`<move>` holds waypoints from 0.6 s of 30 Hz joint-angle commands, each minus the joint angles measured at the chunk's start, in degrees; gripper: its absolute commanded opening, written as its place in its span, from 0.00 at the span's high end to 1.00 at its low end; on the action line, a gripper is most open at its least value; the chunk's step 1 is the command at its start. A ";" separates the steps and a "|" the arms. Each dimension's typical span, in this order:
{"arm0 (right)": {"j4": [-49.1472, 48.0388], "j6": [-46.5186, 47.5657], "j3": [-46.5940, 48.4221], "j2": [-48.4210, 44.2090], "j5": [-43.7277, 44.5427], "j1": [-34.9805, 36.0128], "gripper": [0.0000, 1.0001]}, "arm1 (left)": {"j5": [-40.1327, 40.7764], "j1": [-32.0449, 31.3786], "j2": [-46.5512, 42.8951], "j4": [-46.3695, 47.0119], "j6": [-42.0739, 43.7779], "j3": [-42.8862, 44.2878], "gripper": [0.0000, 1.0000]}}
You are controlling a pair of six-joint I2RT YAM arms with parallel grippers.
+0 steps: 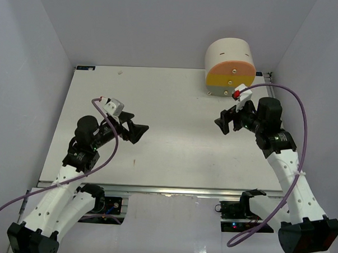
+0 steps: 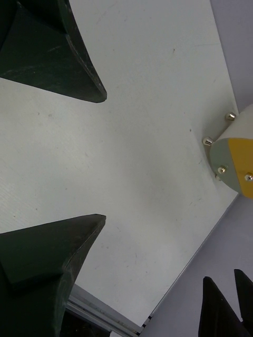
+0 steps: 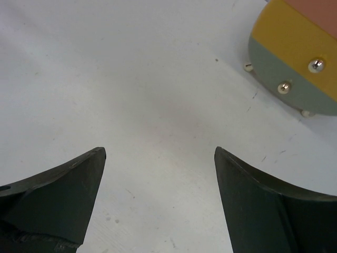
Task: Organize the makeup
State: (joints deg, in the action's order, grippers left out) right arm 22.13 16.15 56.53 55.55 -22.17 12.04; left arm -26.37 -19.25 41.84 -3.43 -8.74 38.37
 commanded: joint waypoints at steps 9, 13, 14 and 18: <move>-12.50 -13.56 -18.68 -18.03 -0.63 -7.86 0.10 | 0.74 0.17 -5.19 -0.73 0.57 -3.12 0.02; -13.86 -15.66 -21.54 -22.89 -1.00 -9.36 0.10 | 0.53 0.17 -4.45 -0.87 0.57 -3.12 0.02; -13.86 -15.79 -21.92 -23.87 -0.83 -9.76 0.10 | 0.50 0.17 -4.28 -0.91 0.57 -3.12 0.02; -14.02 -17.69 -23.07 -26.20 -0.07 -10.94 0.10 | 0.45 0.17 -3.85 -1.14 0.57 -3.03 0.02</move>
State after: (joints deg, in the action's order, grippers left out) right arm 12.89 1.60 33.92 31.65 -22.04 2.23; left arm -25.78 -19.25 38.08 -4.11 -8.58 35.20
